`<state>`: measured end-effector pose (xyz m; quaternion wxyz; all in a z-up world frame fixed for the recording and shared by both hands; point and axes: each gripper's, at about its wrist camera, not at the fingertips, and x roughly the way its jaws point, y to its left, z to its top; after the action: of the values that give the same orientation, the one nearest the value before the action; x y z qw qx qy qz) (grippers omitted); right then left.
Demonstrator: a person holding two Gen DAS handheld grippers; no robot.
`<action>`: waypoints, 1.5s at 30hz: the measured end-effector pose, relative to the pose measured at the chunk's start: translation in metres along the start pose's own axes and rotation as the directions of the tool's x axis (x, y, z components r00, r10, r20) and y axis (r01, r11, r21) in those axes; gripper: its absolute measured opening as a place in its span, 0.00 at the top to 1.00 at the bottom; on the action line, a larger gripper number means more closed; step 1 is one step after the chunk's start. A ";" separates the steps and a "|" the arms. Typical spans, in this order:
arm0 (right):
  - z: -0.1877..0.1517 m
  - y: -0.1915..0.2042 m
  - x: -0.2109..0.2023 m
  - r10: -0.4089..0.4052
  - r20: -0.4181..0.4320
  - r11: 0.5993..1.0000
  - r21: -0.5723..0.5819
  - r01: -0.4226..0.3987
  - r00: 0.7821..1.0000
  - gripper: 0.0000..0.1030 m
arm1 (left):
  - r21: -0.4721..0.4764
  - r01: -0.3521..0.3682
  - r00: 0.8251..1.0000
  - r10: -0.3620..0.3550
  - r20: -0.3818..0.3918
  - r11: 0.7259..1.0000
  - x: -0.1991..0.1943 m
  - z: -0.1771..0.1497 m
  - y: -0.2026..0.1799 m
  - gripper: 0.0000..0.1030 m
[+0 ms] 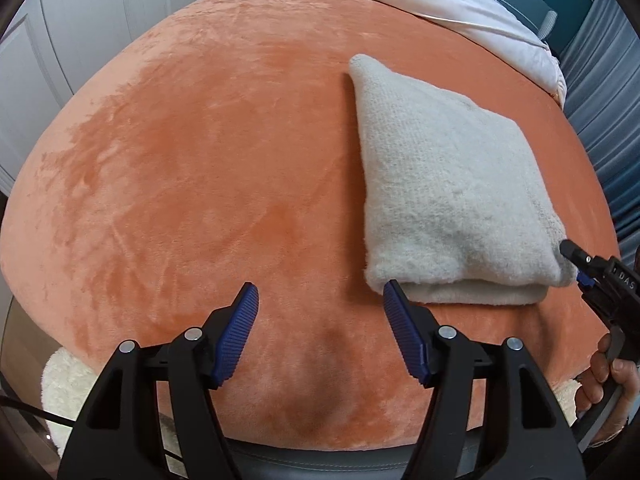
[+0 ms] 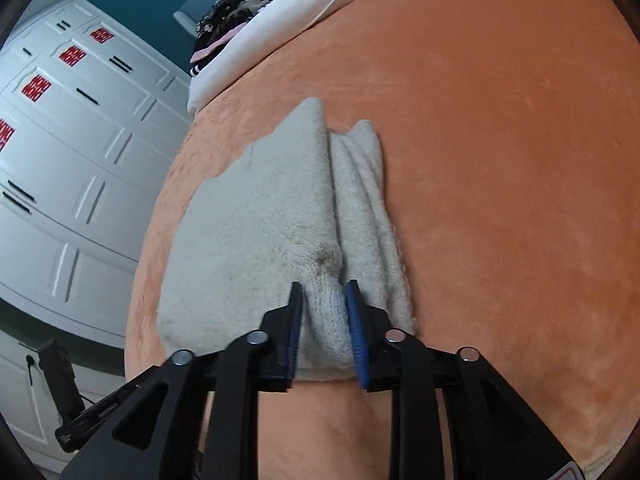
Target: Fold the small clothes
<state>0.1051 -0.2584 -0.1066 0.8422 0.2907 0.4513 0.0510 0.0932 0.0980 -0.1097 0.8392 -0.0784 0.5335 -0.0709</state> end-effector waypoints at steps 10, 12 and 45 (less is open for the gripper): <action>0.007 0.027 -0.011 0.134 0.022 0.991 -0.012 -0.133 0.991 0.90 | 0.155 -0.002 1.000 0.006 -0.024 0.988 0.025 -0.001 -0.035 0.75; 0.012 0.038 -0.034 0.161 0.068 0.987 -0.042 -0.158 0.985 0.90 | 0.053 0.036 0.999 -0.036 -0.017 0.998 0.022 0.010 -0.021 0.78; 0.042 0.040 -0.029 0.078 0.121 0.992 -0.103 -0.066 0.990 0.68 | -0.074 0.334 0.940 -0.326 0.100 0.940 -0.001 0.084 -0.037 0.74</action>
<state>0.1283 -0.2537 -0.0466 0.8798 0.2674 0.3837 0.0853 0.1679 0.0667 -0.0656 0.8332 -0.2073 0.4788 -0.1833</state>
